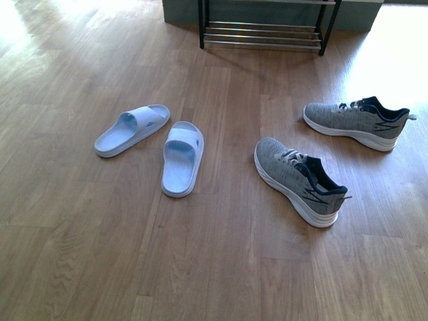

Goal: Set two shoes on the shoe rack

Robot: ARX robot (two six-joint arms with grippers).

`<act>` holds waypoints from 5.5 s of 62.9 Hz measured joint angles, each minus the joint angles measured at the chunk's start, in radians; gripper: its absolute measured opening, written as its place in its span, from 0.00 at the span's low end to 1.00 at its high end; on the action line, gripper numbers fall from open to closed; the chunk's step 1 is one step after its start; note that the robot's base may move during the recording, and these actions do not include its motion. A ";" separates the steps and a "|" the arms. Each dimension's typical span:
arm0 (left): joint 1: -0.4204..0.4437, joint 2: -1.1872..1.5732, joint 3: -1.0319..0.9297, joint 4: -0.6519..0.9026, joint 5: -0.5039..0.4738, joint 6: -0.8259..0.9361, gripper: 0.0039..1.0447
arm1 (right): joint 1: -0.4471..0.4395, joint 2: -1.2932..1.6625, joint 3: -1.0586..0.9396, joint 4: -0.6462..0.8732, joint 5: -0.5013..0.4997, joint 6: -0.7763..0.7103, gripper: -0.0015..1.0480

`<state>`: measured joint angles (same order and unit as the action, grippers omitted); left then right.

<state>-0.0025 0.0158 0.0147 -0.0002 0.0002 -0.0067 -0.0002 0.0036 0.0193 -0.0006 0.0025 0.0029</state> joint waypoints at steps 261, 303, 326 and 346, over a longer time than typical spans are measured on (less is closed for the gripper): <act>0.000 0.000 0.000 0.000 0.000 0.000 0.91 | 0.000 0.000 0.000 0.000 0.000 0.000 0.91; 0.000 0.000 0.000 0.000 0.000 0.000 0.91 | -0.087 0.966 0.125 0.537 -0.279 -0.014 0.91; 0.000 0.000 0.000 0.000 0.000 0.000 0.91 | -0.071 1.978 0.481 0.793 -0.187 -0.296 0.91; 0.000 0.000 0.000 0.000 0.000 0.000 0.91 | -0.085 2.397 0.754 0.711 -0.190 -0.520 0.91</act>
<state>-0.0025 0.0158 0.0147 -0.0002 0.0002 -0.0067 -0.0856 2.4008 0.7734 0.7101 -0.1875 -0.5171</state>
